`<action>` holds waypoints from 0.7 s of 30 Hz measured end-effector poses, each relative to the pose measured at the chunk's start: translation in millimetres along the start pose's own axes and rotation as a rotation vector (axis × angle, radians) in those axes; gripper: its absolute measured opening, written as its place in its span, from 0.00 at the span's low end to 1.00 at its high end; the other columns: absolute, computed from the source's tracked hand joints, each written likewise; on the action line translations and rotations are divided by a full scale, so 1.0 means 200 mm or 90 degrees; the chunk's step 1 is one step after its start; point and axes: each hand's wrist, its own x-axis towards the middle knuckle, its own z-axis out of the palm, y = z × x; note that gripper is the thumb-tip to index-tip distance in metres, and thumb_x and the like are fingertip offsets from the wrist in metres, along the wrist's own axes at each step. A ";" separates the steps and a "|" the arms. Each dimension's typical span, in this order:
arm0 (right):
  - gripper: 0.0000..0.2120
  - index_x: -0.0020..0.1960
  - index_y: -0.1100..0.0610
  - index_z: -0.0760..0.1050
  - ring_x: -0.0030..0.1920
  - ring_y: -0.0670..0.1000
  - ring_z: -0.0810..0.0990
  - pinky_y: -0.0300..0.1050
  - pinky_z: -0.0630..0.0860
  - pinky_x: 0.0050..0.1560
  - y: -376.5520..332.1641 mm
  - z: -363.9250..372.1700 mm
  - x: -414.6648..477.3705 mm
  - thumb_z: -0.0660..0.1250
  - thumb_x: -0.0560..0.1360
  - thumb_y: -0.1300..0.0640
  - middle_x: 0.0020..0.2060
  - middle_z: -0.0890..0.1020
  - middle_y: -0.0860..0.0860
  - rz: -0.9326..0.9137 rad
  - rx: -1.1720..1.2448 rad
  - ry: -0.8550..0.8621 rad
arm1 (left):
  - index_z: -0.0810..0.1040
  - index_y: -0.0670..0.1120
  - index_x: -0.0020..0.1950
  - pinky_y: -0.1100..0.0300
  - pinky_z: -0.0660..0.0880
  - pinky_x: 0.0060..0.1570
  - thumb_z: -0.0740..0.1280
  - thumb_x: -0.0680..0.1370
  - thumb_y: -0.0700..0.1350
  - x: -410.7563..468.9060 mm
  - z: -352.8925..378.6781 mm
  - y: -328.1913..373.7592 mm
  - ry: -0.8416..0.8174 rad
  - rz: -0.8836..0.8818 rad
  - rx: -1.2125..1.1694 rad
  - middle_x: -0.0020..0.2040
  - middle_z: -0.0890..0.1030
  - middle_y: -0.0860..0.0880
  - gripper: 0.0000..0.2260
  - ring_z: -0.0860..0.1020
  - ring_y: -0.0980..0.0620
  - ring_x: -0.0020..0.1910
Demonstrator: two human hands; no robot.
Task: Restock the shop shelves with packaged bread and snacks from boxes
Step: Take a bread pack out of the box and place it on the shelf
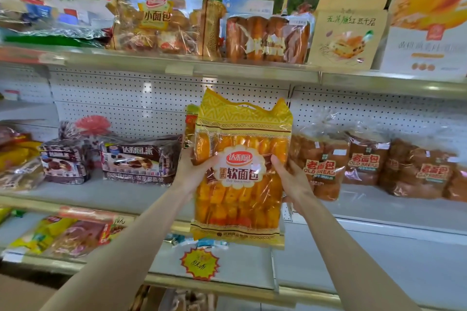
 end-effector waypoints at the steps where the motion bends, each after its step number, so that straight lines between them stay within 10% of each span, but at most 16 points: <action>1: 0.28 0.70 0.49 0.69 0.61 0.58 0.78 0.63 0.73 0.63 0.01 -0.01 0.04 0.64 0.74 0.38 0.62 0.79 0.53 0.001 -0.005 -0.003 | 0.71 0.47 0.61 0.45 0.73 0.63 0.73 0.73 0.43 0.02 0.02 -0.02 -0.001 -0.003 0.007 0.58 0.79 0.48 0.19 0.77 0.45 0.61; 12: 0.27 0.68 0.49 0.71 0.57 0.58 0.80 0.63 0.75 0.61 0.19 0.04 0.50 0.64 0.74 0.37 0.58 0.81 0.53 0.042 -0.009 0.009 | 0.72 0.51 0.59 0.50 0.72 0.59 0.70 0.76 0.47 0.40 0.17 -0.23 -0.051 -0.032 0.066 0.51 0.79 0.55 0.14 0.79 0.52 0.55; 21: 0.24 0.65 0.52 0.73 0.51 0.56 0.83 0.57 0.78 0.57 0.36 0.17 0.90 0.62 0.76 0.38 0.54 0.83 0.54 0.076 -0.024 0.050 | 0.67 0.53 0.72 0.39 0.71 0.64 0.74 0.71 0.52 0.82 0.22 -0.46 -0.101 -0.113 0.102 0.66 0.76 0.50 0.31 0.75 0.46 0.64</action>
